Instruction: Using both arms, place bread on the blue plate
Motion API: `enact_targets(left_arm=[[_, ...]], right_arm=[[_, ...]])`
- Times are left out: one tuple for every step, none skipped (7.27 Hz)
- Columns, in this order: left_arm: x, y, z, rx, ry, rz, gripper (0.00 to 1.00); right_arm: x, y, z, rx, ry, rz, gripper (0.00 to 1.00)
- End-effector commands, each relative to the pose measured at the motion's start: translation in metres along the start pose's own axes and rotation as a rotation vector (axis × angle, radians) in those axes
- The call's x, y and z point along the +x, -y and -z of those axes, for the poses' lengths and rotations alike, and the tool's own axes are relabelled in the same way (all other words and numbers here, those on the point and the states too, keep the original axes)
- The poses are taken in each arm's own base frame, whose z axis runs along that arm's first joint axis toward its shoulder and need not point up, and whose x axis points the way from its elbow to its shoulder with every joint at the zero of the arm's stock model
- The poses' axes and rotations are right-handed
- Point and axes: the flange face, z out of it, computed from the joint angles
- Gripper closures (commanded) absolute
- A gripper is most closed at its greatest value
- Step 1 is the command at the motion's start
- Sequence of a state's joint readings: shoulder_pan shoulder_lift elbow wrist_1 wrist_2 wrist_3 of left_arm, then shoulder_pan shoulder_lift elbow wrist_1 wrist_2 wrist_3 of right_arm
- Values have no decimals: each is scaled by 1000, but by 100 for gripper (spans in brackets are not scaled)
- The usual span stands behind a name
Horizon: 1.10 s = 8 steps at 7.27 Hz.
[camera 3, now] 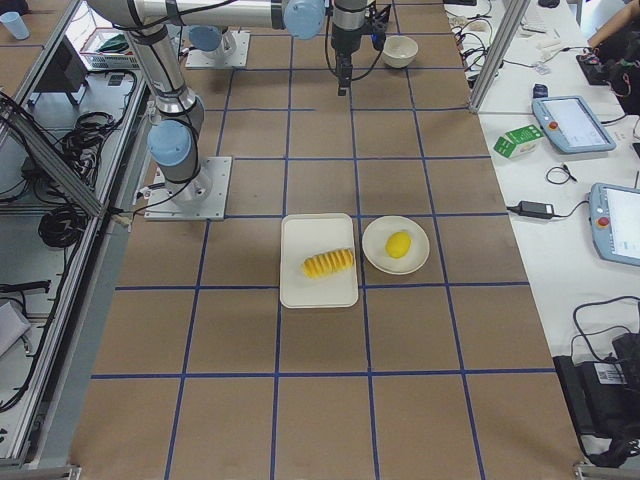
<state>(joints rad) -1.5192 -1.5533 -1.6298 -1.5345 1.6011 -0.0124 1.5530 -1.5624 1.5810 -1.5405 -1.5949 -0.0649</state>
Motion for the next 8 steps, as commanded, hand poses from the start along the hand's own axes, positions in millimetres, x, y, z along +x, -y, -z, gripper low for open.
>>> enact_targets(left_arm=[[-19, 5, 1, 1, 5, 37, 0], [-35, 9, 3, 6, 5, 68, 0], [-55, 15, 3, 6, 0, 103, 0], [-73, 23, -2, -1, 0, 137, 0], [-95, 26, 4, 12, 1, 180, 0], [-132, 30, 16, 33, -1, 251, 0], [-168, 32, 31, 63, 6, 270, 0], [-214, 33, 38, 73, 21, 220, 0]], right_arm=[[0, -1, 1, 1, -4, 2, 0], [1, -1, -1, -4, -5, 1, 0], [1, -3, -1, -19, -7, -5, 0], [3, -3, -3, -35, -9, 0, 0], [12, -5, 2, -13, -34, -4, 0], [50, -3, -1, -31, -90, 2, 0], [99, -3, -16, -64, -59, -52, 0], [140, -5, -32, -72, -13, -18, 0]])
